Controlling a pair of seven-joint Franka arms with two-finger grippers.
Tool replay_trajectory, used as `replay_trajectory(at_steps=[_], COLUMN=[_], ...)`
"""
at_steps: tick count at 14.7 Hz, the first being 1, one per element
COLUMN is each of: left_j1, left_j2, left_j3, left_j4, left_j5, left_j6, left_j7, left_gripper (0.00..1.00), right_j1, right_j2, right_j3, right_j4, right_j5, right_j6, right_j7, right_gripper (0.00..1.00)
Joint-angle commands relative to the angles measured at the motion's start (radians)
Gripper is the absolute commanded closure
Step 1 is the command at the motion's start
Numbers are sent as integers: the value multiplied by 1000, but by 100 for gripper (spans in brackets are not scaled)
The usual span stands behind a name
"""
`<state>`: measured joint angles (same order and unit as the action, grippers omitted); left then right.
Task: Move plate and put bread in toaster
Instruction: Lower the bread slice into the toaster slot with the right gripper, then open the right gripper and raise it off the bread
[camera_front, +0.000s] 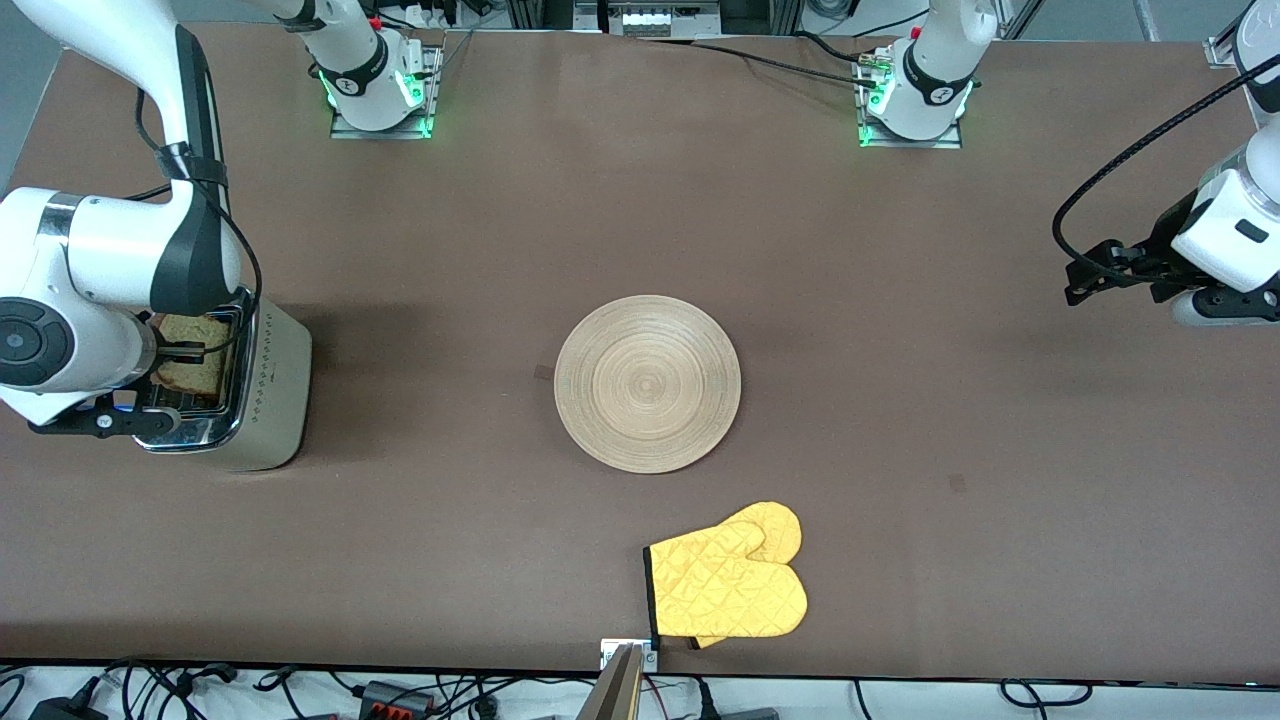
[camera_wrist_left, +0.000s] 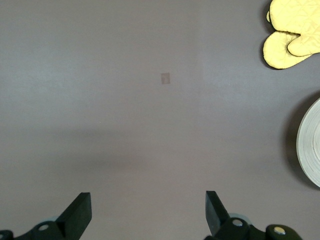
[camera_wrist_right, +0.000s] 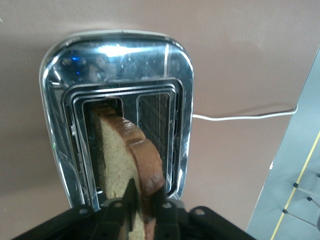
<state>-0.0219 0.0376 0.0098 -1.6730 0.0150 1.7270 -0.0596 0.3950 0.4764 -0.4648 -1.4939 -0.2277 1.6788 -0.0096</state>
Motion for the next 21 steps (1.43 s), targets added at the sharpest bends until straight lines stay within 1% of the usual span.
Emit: replay_trajectory(at_steps=[1, 2, 4, 7, 8, 10, 12, 13, 16, 17, 19, 21], left_j1=[8, 8, 8, 8, 8, 8, 8, 8, 8, 8, 8, 8], left_j2=[-7, -5, -5, -7, -7, -7, -7, -5, -5, -5, -5, -5], left_j3=[-7, -7, -7, -8, -8, -8, -8, -8, -8, -8, -8, -8], left_j4=[-4, -4, -4, -4, -4, -4, -4, -4, -4, -4, -4, -2], left_j5=[3, 3, 3, 28, 30, 31, 31, 31, 33, 33, 33, 33], left_j6=[2, 2, 2, 2, 2, 2, 2, 3, 6, 6, 8, 8], left_j7=[-8, -8, -6, -6, -8, -6, -6, -6, -6, -6, -6, -5], left_gripper=[0, 0, 0, 0, 0, 0, 0, 0, 0, 0, 0, 0], right_j1=[7, 7, 8, 11, 10, 8, 11, 10, 8, 5, -1, -7], right_j2=[-16, -21, -45, -79, -79, -81, -81, -85, -107, -114, -117, -114], right_j3=[3, 3, -1, 5, 3, 3, 3, 3, -4, -9, -14, -6], right_j4=[3, 7, 12, 15, 15, 5, 3, 3, 14, 14, 23, 105], right_j5=[18, 40, 122, 133, 140, 186, 189, 205, 326, 343, 344, 352], right_j6=[21, 21, 21, 22, 32, 67, 64, 58, 6, -4, -42, -102], right_j7=[-4, -4, -16, -18, -18, -26, -30, -29, -29, -30, -36, -30], right_gripper=[0, 0, 0, 0, 0, 0, 0, 0, 0, 0, 0, 0])
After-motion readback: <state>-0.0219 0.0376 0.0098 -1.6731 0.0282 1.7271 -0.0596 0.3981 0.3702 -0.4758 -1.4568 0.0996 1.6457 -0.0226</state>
